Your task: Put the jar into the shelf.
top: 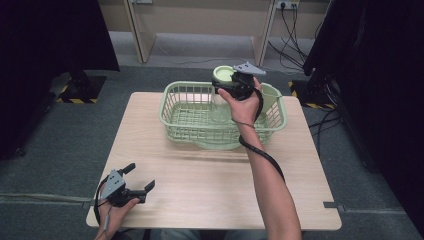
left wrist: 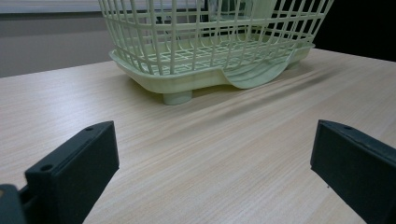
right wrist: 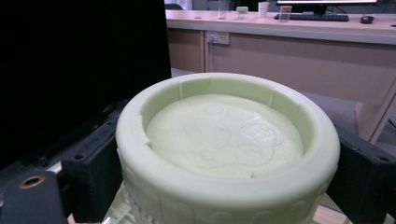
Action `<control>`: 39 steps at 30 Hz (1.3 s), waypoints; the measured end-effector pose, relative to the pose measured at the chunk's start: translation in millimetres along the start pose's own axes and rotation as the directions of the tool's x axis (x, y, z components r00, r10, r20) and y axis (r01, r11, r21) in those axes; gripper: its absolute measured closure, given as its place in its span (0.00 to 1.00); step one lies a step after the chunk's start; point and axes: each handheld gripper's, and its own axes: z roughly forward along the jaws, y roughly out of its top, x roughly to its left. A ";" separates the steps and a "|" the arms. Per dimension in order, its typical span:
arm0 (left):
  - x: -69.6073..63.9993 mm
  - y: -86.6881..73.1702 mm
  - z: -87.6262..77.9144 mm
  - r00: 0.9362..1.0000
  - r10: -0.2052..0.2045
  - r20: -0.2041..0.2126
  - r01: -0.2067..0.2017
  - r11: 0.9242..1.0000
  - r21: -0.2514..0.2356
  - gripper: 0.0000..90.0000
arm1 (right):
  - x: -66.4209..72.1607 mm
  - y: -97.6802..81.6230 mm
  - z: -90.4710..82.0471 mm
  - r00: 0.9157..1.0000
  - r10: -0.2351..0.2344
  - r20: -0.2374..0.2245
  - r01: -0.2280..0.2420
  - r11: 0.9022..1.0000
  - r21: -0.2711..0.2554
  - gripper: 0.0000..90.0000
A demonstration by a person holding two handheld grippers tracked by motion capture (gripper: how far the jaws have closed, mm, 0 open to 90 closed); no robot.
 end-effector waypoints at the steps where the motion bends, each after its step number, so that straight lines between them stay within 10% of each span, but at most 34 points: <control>1: -0.1 0.0 0.0 1.000 0.000 0.000 0.000 1.000 0.001 0.01 | -0.9 -1.8 1.0 1.000 -0.002 0.007 0.002 1.000 0.003 0.12; 17: -0.2 -0.1 0.1 1.000 0.000 0.004 0.000 1.000 -0.001 0.01 | -16.2 -36.3 17.6 0.997 0.018 0.075 -0.023 0.997 0.068 0.12; 39: -1.1 0.1 0.7 1.000 0.004 0.005 -0.004 1.000 0.003 0.01 | -9.4 -38.8 9.3 1.000 0.015 0.026 -0.017 0.996 0.084 0.03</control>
